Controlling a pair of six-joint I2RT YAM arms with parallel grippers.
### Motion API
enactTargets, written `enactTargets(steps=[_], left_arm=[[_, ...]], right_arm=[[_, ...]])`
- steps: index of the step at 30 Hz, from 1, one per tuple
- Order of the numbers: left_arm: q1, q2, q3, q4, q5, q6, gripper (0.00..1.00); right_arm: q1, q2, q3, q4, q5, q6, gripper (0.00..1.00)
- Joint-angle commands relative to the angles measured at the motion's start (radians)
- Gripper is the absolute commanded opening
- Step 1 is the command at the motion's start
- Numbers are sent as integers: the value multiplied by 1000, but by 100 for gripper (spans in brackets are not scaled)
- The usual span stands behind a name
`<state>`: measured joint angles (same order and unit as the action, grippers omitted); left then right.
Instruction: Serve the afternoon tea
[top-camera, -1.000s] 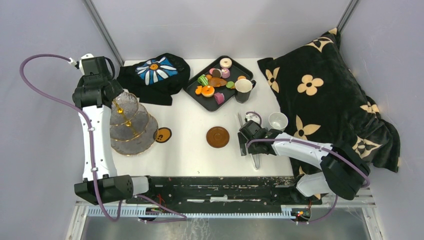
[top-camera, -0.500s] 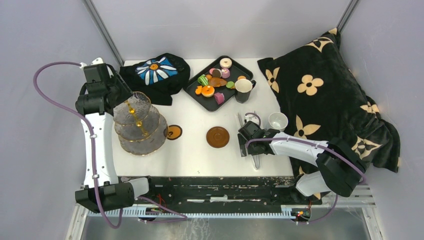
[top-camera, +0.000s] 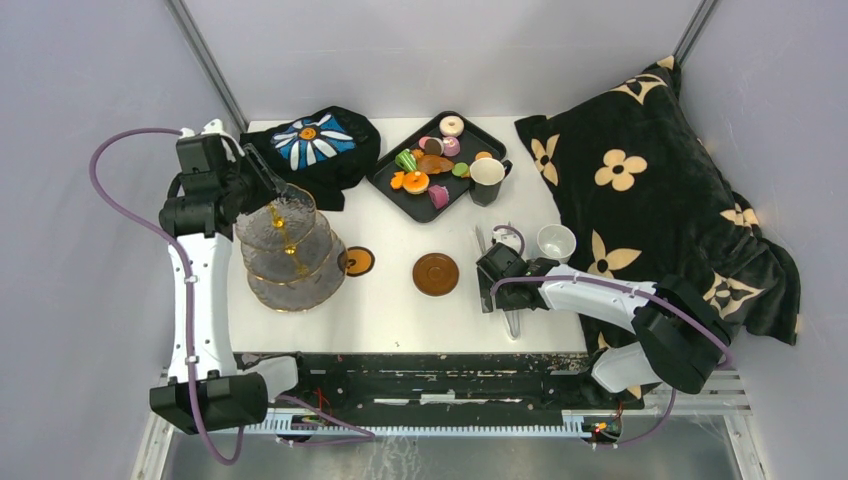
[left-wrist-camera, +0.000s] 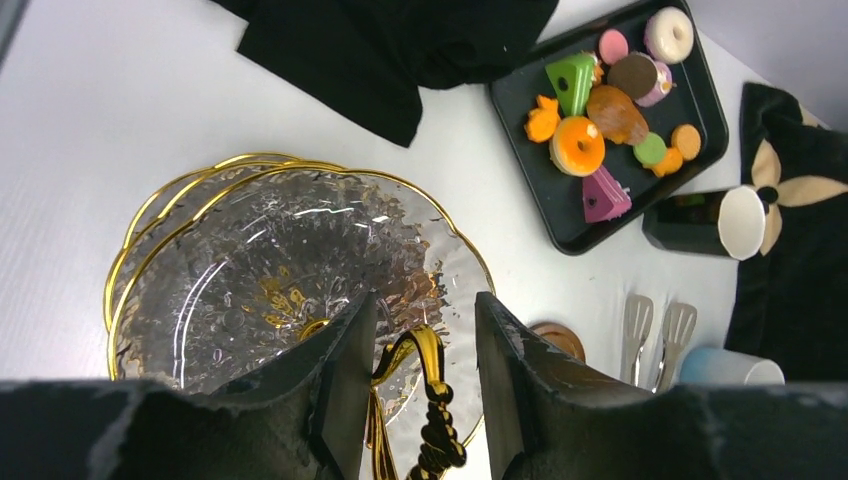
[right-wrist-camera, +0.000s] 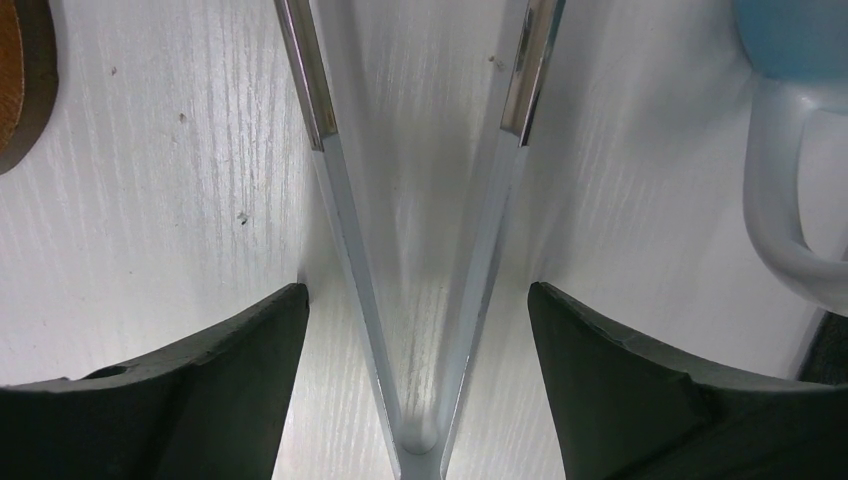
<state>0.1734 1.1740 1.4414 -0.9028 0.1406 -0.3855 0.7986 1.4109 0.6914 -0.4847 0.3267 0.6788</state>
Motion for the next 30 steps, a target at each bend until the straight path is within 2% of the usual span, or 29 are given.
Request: enactTargets(steps=[1,7,11,19,20,23,25,30], left_arm=[[-51,-14,-30,90,52,-54,49],[-74,9,-10,137,29,-75,53],[-75,-1,7,126,-4,-64,66],[-74,-26,105,59,-108,-40,97],[-74,-27,124,49,-123,-36,100],[-74,-37,176,28,-152,-26,99],[-75,-48,206,18,-172,-21,99],[-75,-75,265,-5,-194,-5,99]], right_arm=[[5,-12,25,-16,57,19,88],[5,-18,17,-9,108,24,95],[5,-27,-9,23,122,40,96],[5,-11,-60,207,143,8,87],[5,2,-59,221,150,6,84],[5,51,-61,247,152,8,71],[5,63,-75,261,156,22,58],[5,-28,-129,247,146,31,31]])
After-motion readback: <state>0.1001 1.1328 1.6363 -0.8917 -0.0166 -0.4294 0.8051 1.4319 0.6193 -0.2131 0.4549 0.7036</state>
